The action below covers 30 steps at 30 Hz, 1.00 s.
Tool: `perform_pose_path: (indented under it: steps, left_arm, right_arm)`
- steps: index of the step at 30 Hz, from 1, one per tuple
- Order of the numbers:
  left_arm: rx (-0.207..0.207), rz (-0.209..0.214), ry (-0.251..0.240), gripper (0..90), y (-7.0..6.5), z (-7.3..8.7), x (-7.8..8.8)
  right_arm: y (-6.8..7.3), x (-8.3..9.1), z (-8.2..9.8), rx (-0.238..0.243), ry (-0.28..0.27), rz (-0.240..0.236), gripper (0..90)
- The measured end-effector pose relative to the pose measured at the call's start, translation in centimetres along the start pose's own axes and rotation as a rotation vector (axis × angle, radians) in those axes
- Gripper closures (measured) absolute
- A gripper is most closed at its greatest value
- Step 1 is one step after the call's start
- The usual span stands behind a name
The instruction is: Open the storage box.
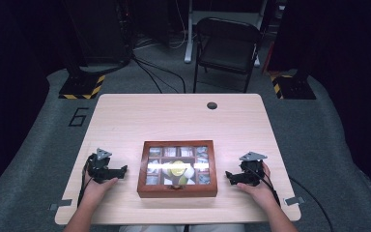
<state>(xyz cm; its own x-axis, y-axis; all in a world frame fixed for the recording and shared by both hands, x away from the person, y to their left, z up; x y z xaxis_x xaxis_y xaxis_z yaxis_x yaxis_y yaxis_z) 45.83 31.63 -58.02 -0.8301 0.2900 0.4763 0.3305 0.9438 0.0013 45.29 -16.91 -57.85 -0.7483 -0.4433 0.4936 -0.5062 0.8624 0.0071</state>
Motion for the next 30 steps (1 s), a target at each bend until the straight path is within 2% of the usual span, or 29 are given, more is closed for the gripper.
perform_pose_path:
  steps: [10, 12, 16, 19, 22, 24, 25, 28, 30]
  left_arm:
    - [0.005, -0.002, 0.002, 0.2, -0.04, -0.04, -0.02]
    - [0.001, 0.001, 0.002, 0.1, -0.04, -0.13, -0.17]
    - [-0.004, 0.010, -0.001, 1.0, -0.08, -0.16, -0.17]
    - [-0.010, 0.024, -0.017, 6.7, -0.20, -0.28, -0.07]
    - [-0.004, 0.020, -0.024, 9.4, -0.14, -0.32, -0.01]
    - [0.002, 0.015, -0.030, 15.3, 0.00, -0.41, 0.09]
    - [0.002, 0.015, -0.030, 15.4, 0.00, -0.41, 0.09]
    - [0.001, 0.014, -0.035, 15.8, -0.20, -0.41, 0.07]
    - [-0.007, 0.017, -0.032, 18.5, -0.22, -0.43, 0.12]
  right_arm:
    - [-0.03, -0.01, 0.00, 0.004, -0.002, 0.003, 0.0]
    - [-0.14, 0.01, 0.02, 0.021, -0.006, 0.000, 0.0]
    - [-0.06, -0.06, -0.04, 0.005, -0.003, 0.006, 0.0]
    - [0.01, 0.16, 0.02, -0.002, -0.016, 0.019, 2.3]
    - [0.00, 0.16, 0.02, -0.002, -0.015, 0.020, 2.5]
    - [0.01, 0.29, 0.00, -0.008, -0.020, 0.021, 6.8]
    - [0.01, 0.29, 0.00, -0.008, -0.020, 0.021, 6.8]
    - [-0.33, 0.73, -0.16, -0.010, -0.014, 0.029, 16.5]
    - [-0.27, 0.78, -0.16, -0.017, -0.006, 0.031, 16.7]
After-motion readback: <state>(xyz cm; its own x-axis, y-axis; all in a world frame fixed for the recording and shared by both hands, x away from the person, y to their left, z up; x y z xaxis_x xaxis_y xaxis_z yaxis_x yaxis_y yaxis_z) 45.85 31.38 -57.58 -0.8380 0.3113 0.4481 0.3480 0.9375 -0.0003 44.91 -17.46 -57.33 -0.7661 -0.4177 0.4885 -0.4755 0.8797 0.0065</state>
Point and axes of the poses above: each handheld gripper's, and its own axes: x roughly backward along the jaws, z roughly out of its underside, y roughly to its left, the point moved 7 cm from there along -x, roughly forward along the jaws, and after that the axes turned 15 degrees about -y, right-handed, at the moved point
